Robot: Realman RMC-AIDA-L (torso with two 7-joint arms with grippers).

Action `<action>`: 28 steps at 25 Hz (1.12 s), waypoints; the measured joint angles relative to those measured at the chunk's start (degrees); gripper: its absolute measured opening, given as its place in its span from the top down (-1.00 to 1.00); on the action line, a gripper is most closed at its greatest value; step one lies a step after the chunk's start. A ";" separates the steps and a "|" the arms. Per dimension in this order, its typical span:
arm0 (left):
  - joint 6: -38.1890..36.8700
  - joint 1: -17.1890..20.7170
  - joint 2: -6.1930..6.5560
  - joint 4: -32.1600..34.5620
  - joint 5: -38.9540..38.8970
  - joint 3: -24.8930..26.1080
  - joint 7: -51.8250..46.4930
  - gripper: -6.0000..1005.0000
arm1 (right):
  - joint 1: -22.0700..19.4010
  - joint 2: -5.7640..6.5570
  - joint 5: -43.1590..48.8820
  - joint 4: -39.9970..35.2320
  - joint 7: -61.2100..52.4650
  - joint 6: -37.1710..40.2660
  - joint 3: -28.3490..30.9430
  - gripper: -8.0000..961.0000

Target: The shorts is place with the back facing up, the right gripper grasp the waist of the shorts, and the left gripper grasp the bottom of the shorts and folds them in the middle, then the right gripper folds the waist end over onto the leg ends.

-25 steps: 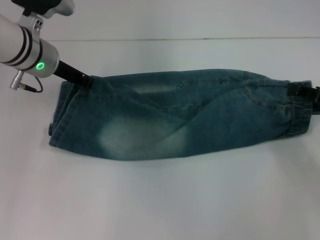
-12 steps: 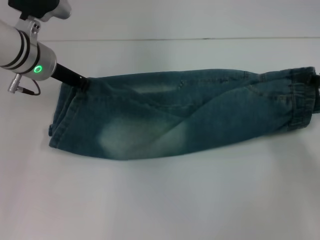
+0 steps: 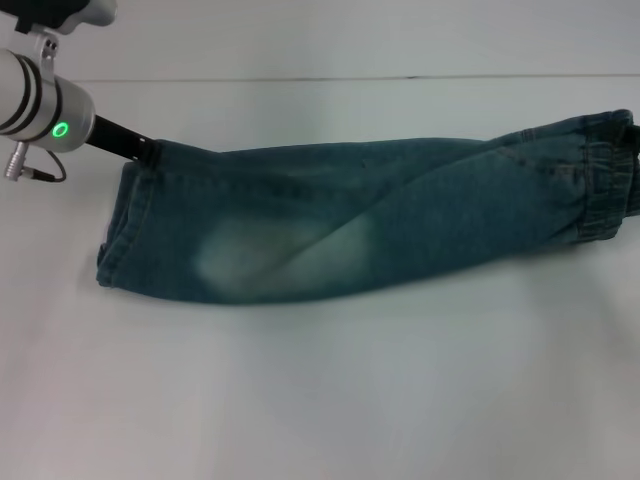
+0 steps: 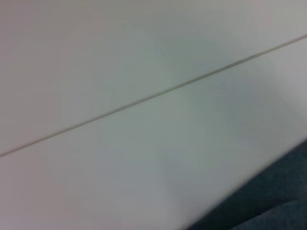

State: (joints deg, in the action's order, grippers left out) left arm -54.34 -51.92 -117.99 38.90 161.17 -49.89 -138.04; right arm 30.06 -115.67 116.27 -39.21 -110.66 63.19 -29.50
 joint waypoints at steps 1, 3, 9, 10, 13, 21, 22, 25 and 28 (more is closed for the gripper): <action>0.27 0.01 0.03 -0.01 0.48 0.08 -0.31 0.78 | 0.04 0.01 0.00 -0.19 0.00 0.06 -0.01 0.87; 1.10 0.03 0.06 -0.03 1.91 0.14 -1.58 0.78 | 0.12 0.01 0.00 -0.48 0.00 0.10 -0.02 0.86; 2.50 0.50 0.23 -0.07 2.53 0.15 -2.82 0.76 | 0.58 0.08 0.36 -0.54 -0.45 -0.81 -0.07 0.83; 2.66 0.51 0.25 -0.16 2.54 0.15 -2.83 0.76 | 0.67 0.16 0.60 -0.21 -0.67 -1.16 -0.13 0.83; 3.19 0.57 0.04 -0.35 2.56 -0.22 -2.66 0.75 | 0.99 0.29 1.58 0.88 -1.18 -2.28 -0.23 0.81; 6.83 2.15 -2.23 1.06 2.58 -4.50 -2.59 0.72 | 1.05 0.23 1.95 3.02 -1.23 -4.53 -0.68 0.78; 7.39 2.41 -2.53 1.34 2.58 -5.07 -2.62 0.72 | 0.97 0.23 1.95 3.06 -1.23 -4.51 -0.70 0.77; 8.35 2.80 -3.14 1.68 2.57 -6.12 -2.63 0.64 | 0.79 0.24 1.87 3.14 -1.23 -4.41 -0.69 0.76; 8.76 2.91 -3.31 1.70 2.57 -6.28 -2.71 0.52 | 0.76 0.25 1.84 3.16 -1.14 -4.36 -0.72 0.75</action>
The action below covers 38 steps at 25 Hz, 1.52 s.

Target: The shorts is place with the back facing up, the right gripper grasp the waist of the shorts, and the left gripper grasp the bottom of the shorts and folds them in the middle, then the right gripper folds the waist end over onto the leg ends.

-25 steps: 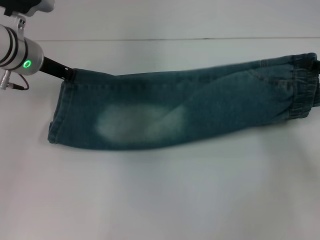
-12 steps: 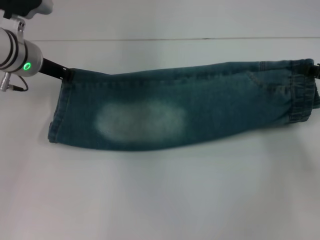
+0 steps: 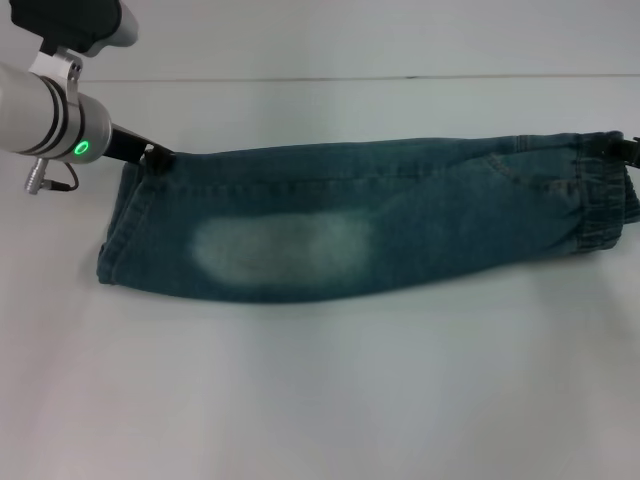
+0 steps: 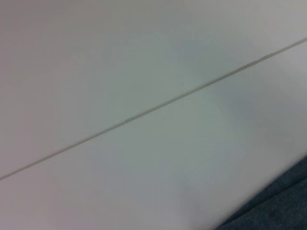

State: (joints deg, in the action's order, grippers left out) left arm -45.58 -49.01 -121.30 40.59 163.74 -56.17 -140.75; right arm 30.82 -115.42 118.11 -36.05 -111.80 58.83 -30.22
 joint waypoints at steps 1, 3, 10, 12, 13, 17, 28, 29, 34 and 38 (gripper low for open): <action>0.25 0.10 -0.09 0.00 0.00 0.04 -0.03 0.48 | 0.03 0.00 0.02 0.00 0.17 0.05 -0.08 0.74; 0.71 0.28 -0.23 0.00 0.00 0.04 -0.06 0.40 | 0.15 -0.06 0.06 0.02 0.43 0.21 -0.52 0.59; 1.27 0.79 -0.48 0.49 -0.08 0.49 -0.74 -0.11 | -0.09 -0.37 -0.17 -0.32 0.52 0.37 -1.11 -0.32; 1.14 1.15 -0.49 1.31 -0.21 0.57 -1.21 -0.27 | -0.29 -0.46 -0.26 -0.40 0.52 0.35 -0.85 -0.45; 0.94 1.30 -0.49 1.68 -0.25 0.58 -1.40 -0.33 | -0.38 -0.52 -0.28 -0.41 0.52 0.31 -0.78 -0.51; 0.05 1.41 -0.51 2.04 -0.17 0.47 -1.48 -0.59 | -0.57 -0.65 -0.33 -0.56 0.54 0.32 -0.74 -0.69; -3.09 2.50 -1.86 6.28 -0.63 -0.02 -1.06 -0.59 | -5.92 -2.52 -7.66 -3.38 4.58 1.84 0.16 -0.93; -3.60 2.56 -2.02 6.79 -0.62 -0.05 -1.02 -0.59 | -6.49 -2.52 -8.42 -3.39 4.93 2.20 0.22 -0.93; -6.74 2.64 -2.54 8.94 -0.64 -0.63 -0.94 -0.59 | -8.91 -2.53 -10.11 -2.86 6.55 4.40 0.54 -0.93; -10.62 2.39 -2.67 10.34 -0.95 -1.83 -0.92 -0.59 | -10.32 -2.62 -10.23 -2.59 7.14 6.76 0.54 -0.92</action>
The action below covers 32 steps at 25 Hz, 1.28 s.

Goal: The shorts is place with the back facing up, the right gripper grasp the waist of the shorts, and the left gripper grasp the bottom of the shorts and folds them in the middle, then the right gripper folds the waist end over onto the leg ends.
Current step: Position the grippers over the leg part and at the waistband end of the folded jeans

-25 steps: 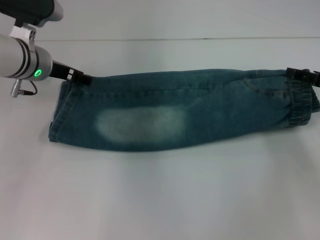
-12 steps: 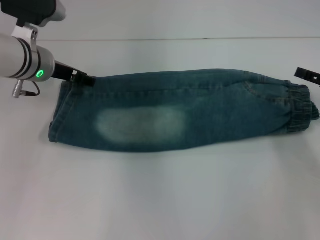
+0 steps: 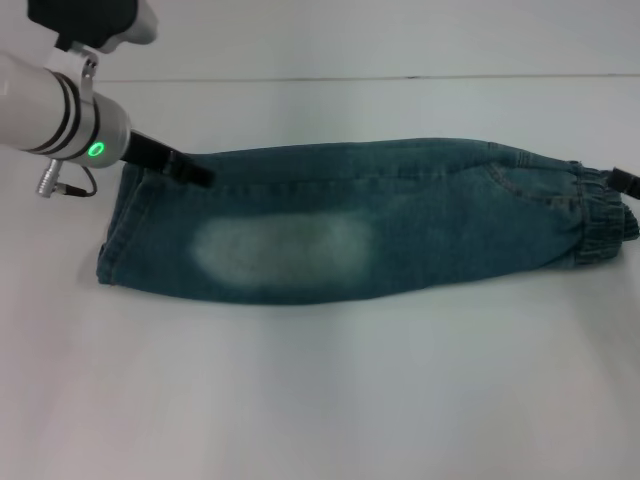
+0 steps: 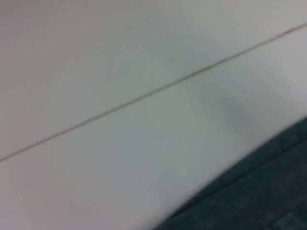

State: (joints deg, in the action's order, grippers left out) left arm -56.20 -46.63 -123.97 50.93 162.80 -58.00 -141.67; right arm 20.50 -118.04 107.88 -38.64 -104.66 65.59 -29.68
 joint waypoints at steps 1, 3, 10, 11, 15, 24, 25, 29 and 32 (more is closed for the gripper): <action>-1.14 -0.05 -0.02 0.44 -0.22 -0.51 0.00 -0.59 | -0.32 -0.01 -0.01 0.15 0.05 0.47 0.00 -0.92; -2.98 -0.12 -0.06 1.19 -0.61 -1.31 0.00 -0.59 | -0.72 0.03 -0.01 0.86 0.09 1.19 -0.01 -0.92; -8.07 -0.52 -0.06 4.36 -3.70 -3.66 0.00 -0.59 | -1.32 0.75 0.20 3.68 -0.08 1.77 -0.03 -0.92; -8.66 -0.72 -0.05 4.51 -4.23 -3.74 0.00 -0.59 | -1.35 0.75 0.31 3.69 -0.29 1.75 -0.03 -0.92; -9.96 -1.35 0.03 4.78 -5.42 -3.73 -0.01 -0.59 | -1.41 0.92 0.46 3.72 -0.66 1.75 -0.03 -0.92; -12.06 -2.02 0.04 6.19 -8.66 -3.73 0.00 -0.58 | -0.94 0.79 0.49 4.37 -0.56 3.18 -0.55 -0.93; -12.06 -2.02 0.04 6.21 -8.67 -3.74 0.09 -0.58 | -0.93 0.59 0.49 4.20 -0.43 3.64 -0.55 -0.93; -12.12 -2.23 0.08 6.18 -8.70 -3.76 0.55 -0.58 | -0.92 -0.17 0.47 4.01 0.22 4.66 -0.53 -0.93; -12.28 -2.33 0.20 6.16 -8.72 -3.75 0.61 -0.58 | -1.30 -0.84 0.21 3.89 1.27 4.74 -0.06 -0.93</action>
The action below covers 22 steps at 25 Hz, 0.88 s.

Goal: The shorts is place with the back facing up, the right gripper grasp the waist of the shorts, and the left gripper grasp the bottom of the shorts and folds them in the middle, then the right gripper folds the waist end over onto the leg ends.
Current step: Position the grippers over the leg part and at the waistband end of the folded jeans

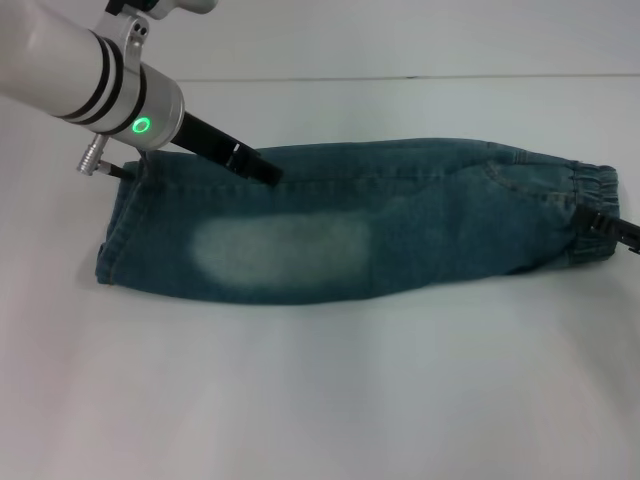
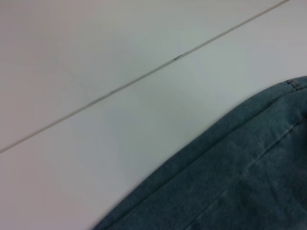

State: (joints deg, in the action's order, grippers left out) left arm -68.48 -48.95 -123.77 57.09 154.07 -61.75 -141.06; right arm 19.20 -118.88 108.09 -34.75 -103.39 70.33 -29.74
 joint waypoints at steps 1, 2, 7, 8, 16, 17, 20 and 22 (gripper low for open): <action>-0.08 -0.02 0.01 0.02 0.00 0.00 0.00 -0.58 | 0.00 0.00 0.00 0.00 0.00 0.00 0.00 -0.93; -0.25 -0.08 0.03 0.03 -0.01 0.01 0.02 -0.58 | -0.19 -0.06 -0.07 -0.01 0.21 0.00 0.27 -0.93; -0.70 -0.17 0.11 0.03 -0.01 0.12 0.12 -0.57 | -1.38 0.24 -0.14 -0.09 0.51 0.42 2.05 -0.92; -0.70 -0.18 0.11 0.01 -0.01 0.18 0.12 -0.57 | -1.60 0.31 -0.15 -0.15 0.60 0.56 2.32 -0.92; -1.25 -0.48 0.19 -0.33 0.00 0.48 0.24 -0.57 | -2.42 -0.06 -0.10 -0.06 2.02 2.74 3.58 -0.92; -1.39 -0.51 0.19 -0.35 0.00 0.48 0.25 -0.57 | -2.42 -0.15 -0.05 0.11 2.16 2.83 3.49 -0.92; -1.99 -0.53 0.16 -0.40 0.00 0.51 0.68 -0.57 | -2.42 -0.47 0.02 0.64 2.98 3.31 3.45 -0.92; -2.03 -0.52 0.12 -0.40 0.00 0.53 0.85 -0.57 | -2.42 -0.53 0.03 1.02 3.32 3.53 3.50 -0.92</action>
State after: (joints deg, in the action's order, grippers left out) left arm -70.51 -49.47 -123.64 56.69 154.07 -61.22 -140.21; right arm 16.78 -119.41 108.13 -33.74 -100.06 73.86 -26.25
